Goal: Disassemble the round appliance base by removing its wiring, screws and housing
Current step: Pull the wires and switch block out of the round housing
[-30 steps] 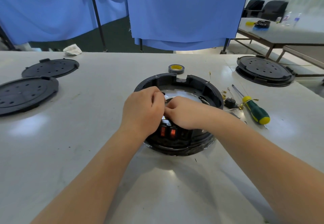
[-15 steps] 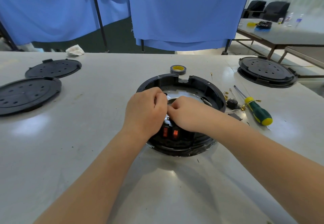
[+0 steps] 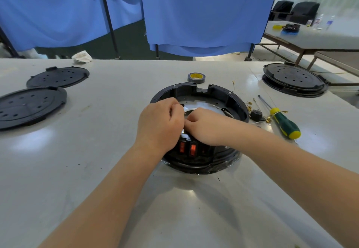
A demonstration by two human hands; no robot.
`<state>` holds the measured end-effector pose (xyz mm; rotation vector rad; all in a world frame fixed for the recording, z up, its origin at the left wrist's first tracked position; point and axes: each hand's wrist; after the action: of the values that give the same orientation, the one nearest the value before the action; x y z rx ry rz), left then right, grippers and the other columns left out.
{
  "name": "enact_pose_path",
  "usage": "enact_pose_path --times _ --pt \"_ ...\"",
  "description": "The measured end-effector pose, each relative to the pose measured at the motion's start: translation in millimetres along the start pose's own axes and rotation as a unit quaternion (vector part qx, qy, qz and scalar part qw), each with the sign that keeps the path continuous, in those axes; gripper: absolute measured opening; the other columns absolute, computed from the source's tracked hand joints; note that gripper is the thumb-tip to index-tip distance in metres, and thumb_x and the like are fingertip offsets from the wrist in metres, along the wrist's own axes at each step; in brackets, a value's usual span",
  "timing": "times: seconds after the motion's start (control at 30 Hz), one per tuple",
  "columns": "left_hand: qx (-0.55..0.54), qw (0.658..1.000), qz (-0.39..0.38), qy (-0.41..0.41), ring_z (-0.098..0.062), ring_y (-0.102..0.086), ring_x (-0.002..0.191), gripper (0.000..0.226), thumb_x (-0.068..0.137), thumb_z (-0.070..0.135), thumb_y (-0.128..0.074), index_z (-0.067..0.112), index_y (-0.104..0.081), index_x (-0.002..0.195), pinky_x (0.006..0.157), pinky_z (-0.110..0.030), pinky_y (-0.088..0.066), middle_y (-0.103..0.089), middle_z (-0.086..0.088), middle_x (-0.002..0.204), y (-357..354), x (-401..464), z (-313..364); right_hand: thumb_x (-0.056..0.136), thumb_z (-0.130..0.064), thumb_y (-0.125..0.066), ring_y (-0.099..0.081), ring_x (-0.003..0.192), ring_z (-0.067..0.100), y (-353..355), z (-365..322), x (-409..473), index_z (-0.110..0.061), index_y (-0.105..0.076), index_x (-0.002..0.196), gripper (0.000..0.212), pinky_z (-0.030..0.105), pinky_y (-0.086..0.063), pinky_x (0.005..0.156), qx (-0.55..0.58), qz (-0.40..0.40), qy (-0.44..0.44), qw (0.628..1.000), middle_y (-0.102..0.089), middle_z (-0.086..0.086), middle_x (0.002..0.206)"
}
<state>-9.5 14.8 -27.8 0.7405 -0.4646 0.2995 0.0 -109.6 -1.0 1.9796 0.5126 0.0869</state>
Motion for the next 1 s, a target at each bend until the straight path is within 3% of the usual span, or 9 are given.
enact_pose_path --times 0.2,0.27,0.37,0.43,0.57,0.7,1.0 --pt "0.001 1.0 -0.006 -0.002 -0.019 -0.054 0.065 0.04 0.076 0.028 -0.029 0.011 -0.065 0.07 0.061 -0.039 -0.043 -0.058 -0.003 0.059 1 0 0 0.093 -0.035 -0.041 -0.041 0.057 0.018 -2 2 -2 -0.005 -0.05 0.069 0.039 0.033 -0.038 0.058 0.01 0.002 0.01 1.0 -0.048 0.007 0.062" --pt "0.001 1.0 -0.008 -0.002 -0.018 -0.054 0.065 0.04 0.076 0.029 -0.029 0.011 -0.065 0.07 0.061 -0.039 -0.043 -0.058 -0.002 0.059 1 0 0 0.093 -0.04 -0.041 -0.058 0.075 0.021 2 4 -2 -0.002 -0.063 0.096 0.044 0.04 -0.052 0.079 0.004 -0.037 0.025 0.999 -0.066 0.014 0.087" --pt "0.001 1.0 -0.009 -0.001 -0.019 -0.053 0.064 0.041 0.076 0.029 -0.028 0.011 -0.064 0.07 0.06 -0.039 -0.044 -0.056 -0.001 0.057 1 0 0 0.088 -0.053 -0.049 -0.062 0.107 0.018 20 9 -5 -0.02 -0.062 0.116 0.046 0.038 -0.046 0.099 0.043 -0.136 0.022 0.99 -0.067 0.0 0.114" --pt "0.004 1.0 -0.008 0.0 -0.02 -0.052 0.062 0.04 0.076 0.029 -0.028 0.011 -0.064 0.07 0.059 -0.041 -0.043 -0.053 -0.002 0.054 2 0 1 0.084 -0.048 -0.061 -0.066 0.101 0.014 33 14 -6 -0.026 -0.061 0.115 0.038 0.031 -0.049 0.093 0.085 -0.21 0.007 0.974 -0.07 -0.008 0.105" --pt "0.005 1.0 -0.009 -0.002 -0.02 -0.052 0.061 0.04 0.077 0.028 -0.028 0.01 -0.063 0.07 0.058 -0.042 -0.043 -0.053 -0.003 0.055 2 -1 2 0.088 -0.028 -0.064 -0.067 0.105 0.024 42 21 -3 -0.021 -0.053 0.125 0.039 0.039 -0.049 0.099 0.115 -0.28 -0.002 0.953 -0.069 0.006 0.114" --pt "0.007 1.0 -0.007 0.0 -0.02 -0.053 0.062 0.041 0.078 0.028 -0.028 0.01 -0.064 0.071 0.058 -0.043 -0.043 -0.055 -0.003 0.057 1 -1 1 0.088 -0.029 -0.065 -0.064 0.11 0.029 43 18 0 -0.021 -0.05 0.128 0.043 0.045 -0.046 0.103 0.108 -0.3 -0.003 0.948 -0.066 0.011 0.118" --pt "0.015 1.0 -0.005 0.004 -0.021 -0.056 0.068 0.042 0.078 0.028 -0.027 0.009 -0.064 0.071 0.063 -0.045 -0.045 -0.063 -0.006 0.066 0 -1 3 0.08 -0.039 -0.072 -0.064 0.108 0.02 43 9 -4 -0.028 -0.048 0.129 0.056 0.04 -0.045 0.104 0.022 -0.275 0.013 0.961 -0.067 -0.004 0.108"
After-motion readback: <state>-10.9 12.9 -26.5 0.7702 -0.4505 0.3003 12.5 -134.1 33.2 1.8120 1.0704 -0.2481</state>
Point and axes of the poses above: each hand's wrist, its own x-axis towards the middle knuckle, its own y-axis out of the back of the hand, z = x × y
